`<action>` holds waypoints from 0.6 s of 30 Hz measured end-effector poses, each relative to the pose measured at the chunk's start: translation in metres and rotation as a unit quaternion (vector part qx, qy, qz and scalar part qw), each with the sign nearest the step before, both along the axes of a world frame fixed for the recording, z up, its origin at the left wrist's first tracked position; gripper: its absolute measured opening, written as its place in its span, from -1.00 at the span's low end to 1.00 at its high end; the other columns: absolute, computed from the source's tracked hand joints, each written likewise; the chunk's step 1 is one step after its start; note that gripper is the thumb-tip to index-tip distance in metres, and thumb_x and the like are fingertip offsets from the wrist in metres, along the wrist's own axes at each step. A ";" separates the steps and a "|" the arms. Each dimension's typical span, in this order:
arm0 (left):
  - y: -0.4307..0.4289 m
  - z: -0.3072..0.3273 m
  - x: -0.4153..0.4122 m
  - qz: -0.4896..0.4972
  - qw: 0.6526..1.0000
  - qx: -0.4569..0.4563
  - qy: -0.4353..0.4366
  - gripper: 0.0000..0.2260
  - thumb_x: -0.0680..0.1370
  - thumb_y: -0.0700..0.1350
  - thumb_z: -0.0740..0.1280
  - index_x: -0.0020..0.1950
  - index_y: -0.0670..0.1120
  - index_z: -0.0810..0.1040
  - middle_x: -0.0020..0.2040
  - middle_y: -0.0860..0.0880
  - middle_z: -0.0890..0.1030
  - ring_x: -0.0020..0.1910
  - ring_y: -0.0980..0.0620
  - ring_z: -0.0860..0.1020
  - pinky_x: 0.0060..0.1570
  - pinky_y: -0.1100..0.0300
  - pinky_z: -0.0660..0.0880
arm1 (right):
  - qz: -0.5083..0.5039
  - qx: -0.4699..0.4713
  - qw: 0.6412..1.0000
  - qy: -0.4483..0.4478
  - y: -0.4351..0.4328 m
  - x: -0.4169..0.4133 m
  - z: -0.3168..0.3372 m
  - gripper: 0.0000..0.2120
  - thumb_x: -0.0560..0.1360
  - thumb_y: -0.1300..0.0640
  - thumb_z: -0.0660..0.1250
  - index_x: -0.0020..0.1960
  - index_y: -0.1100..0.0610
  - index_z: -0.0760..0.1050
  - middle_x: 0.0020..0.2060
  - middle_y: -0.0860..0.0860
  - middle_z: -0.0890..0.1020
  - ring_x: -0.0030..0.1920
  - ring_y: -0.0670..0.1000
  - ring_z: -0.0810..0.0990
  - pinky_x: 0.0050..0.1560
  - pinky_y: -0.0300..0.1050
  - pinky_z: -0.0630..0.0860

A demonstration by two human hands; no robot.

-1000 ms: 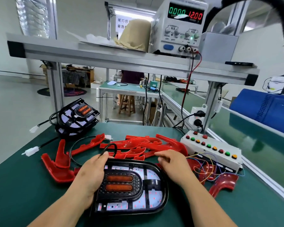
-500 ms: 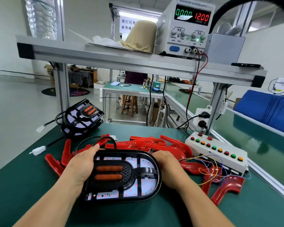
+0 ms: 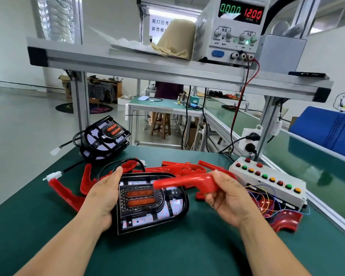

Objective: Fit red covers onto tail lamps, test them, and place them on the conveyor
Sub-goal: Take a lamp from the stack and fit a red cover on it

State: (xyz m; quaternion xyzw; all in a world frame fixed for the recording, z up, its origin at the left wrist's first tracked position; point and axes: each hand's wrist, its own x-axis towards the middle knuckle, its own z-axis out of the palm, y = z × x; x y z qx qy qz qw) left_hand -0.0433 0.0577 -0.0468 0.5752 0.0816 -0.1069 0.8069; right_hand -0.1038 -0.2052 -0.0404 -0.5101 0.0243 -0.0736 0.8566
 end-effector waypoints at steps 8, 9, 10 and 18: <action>-0.001 -0.001 -0.001 -0.009 1.000 -0.021 -0.006 -0.58 0.60 0.18 0.26 0.17 -0.14 0.62 -0.03 -0.27 0.70 -0.10 -0.30 0.69 -0.12 -0.24 0.61 | 0.065 -0.117 0.990 0.051 0.015 -0.002 -0.005 -0.87 0.40 0.06 0.38 -0.23 0.09 0.67 -0.39 0.13 0.62 -0.52 -0.01 0.56 -0.47 -0.24 0.53; -0.002 -0.001 -0.002 -0.015 0.999 -0.029 -0.007 -0.57 0.60 0.19 0.25 0.18 -0.14 0.62 -0.02 -0.27 0.70 -0.10 -0.30 0.69 -0.13 -0.24 0.61 | 0.063 -0.111 0.990 0.053 0.016 -0.002 -0.005 -0.86 0.40 0.07 0.38 -0.23 0.10 0.68 -0.40 0.13 0.62 -0.52 -0.01 0.55 -0.47 -0.24 0.53; -0.003 -0.001 -0.004 -0.021 0.999 -0.036 -0.008 -0.55 0.60 0.20 0.24 0.18 -0.15 0.62 -0.02 -0.28 0.69 -0.11 -0.30 0.69 -0.16 -0.24 0.61 | 0.058 -0.098 0.992 0.053 0.016 -0.003 -0.005 -0.85 0.40 0.07 0.36 -0.22 0.11 0.68 -0.41 0.12 0.62 -0.54 -0.02 0.55 -0.49 -0.24 0.52; -0.017 0.000 -0.012 -0.058 0.994 -0.064 -0.065 -0.55 0.64 0.19 0.13 0.17 -0.13 0.60 0.00 -0.35 0.66 -0.10 -0.37 0.67 -0.25 -0.19 0.61 | -0.041 -0.046 0.998 0.035 0.038 0.005 0.000 -0.85 0.57 0.14 0.28 -0.15 0.15 0.53 -0.43 0.09 0.63 -0.54 -0.03 0.57 -0.51 -0.26 0.51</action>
